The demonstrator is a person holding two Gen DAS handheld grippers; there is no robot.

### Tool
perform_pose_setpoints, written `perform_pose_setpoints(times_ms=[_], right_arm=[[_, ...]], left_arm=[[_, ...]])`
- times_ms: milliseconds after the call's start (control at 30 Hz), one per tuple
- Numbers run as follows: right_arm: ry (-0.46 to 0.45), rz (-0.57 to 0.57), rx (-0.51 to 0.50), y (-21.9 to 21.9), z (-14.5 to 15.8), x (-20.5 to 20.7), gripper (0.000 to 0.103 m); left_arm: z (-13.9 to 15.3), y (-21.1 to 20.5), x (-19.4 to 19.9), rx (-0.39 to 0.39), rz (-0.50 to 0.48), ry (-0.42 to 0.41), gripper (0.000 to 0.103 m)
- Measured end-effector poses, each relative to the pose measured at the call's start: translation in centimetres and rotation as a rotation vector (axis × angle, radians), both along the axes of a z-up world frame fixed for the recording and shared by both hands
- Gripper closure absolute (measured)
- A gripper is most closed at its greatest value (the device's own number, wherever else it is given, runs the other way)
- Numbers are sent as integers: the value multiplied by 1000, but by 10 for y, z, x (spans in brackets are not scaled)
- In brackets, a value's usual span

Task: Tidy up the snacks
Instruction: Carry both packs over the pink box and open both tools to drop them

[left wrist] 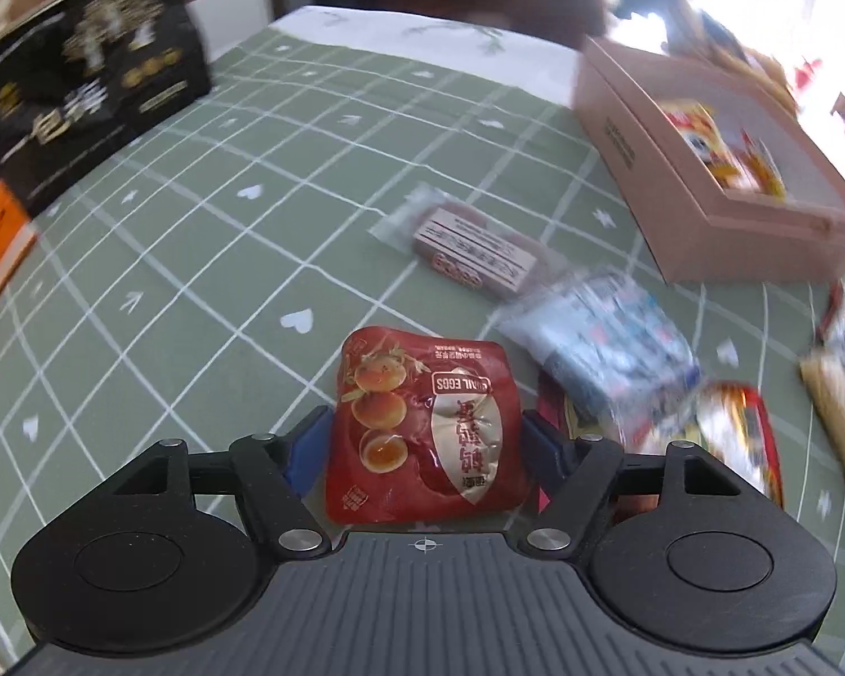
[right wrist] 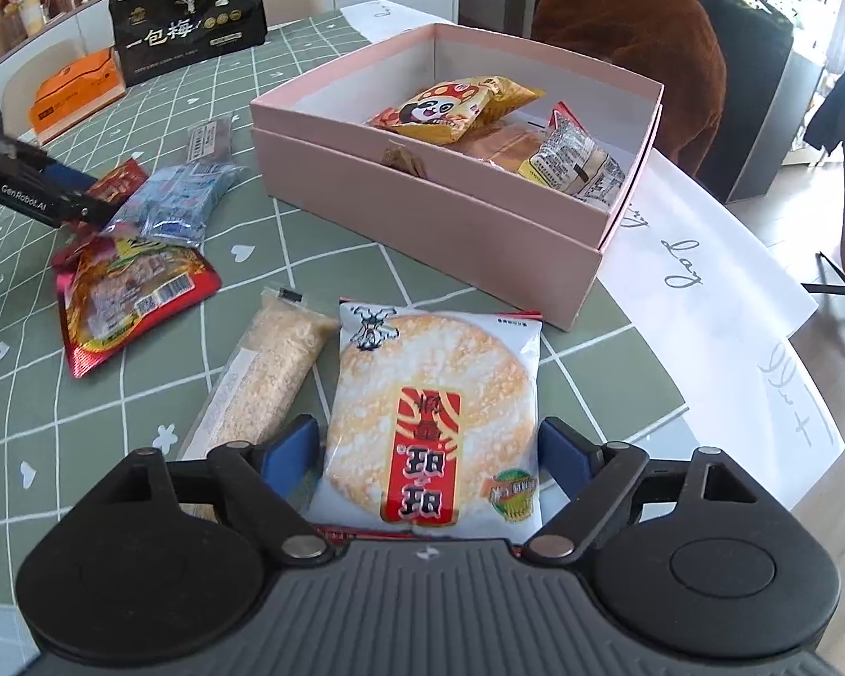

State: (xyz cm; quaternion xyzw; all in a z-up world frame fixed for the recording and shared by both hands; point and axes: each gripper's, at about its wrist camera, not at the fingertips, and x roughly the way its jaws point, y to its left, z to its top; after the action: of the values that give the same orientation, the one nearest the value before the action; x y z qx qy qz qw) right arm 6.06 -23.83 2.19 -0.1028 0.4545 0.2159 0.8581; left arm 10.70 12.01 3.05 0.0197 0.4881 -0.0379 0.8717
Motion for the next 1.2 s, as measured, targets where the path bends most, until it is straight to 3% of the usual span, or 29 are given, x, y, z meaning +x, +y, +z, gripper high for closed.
perform_pose_setpoints(times_ms=[167,333,433,633,767,900,1067,1133,1200], right_arm=[[17,-22,-16,8,11,5,26],[2,-16,11,4,35,-15,27],[-8,-3,24,0,54,-32,27],[-68,0,27,-4,88,-55,26],[-124,-12,15,-7,102,-57,26],[-168,-27,0,-15,106,-54,26],[-164,-49,8,-29,101,-38,26],[-156,-59,12,-35,97,-31,26],[-150,-66,16,-40,92,-25,26]], left_arm=[[20,-10,-38,7,5,-74,27],[53,-21,-90,-81,5,-134,27],[77,-41,-104,-161,-52,-166,27],[142,-105,-67,-174,-170,-319,26],[160,-147,-16,-168,-209,-363,26],[149,-174,34,-245,-202,-325,25],[90,-178,89,-353,-96,-179,28],[69,-169,99,-421,-42,-166,30],[55,-162,106,-439,-3,-145,30]])
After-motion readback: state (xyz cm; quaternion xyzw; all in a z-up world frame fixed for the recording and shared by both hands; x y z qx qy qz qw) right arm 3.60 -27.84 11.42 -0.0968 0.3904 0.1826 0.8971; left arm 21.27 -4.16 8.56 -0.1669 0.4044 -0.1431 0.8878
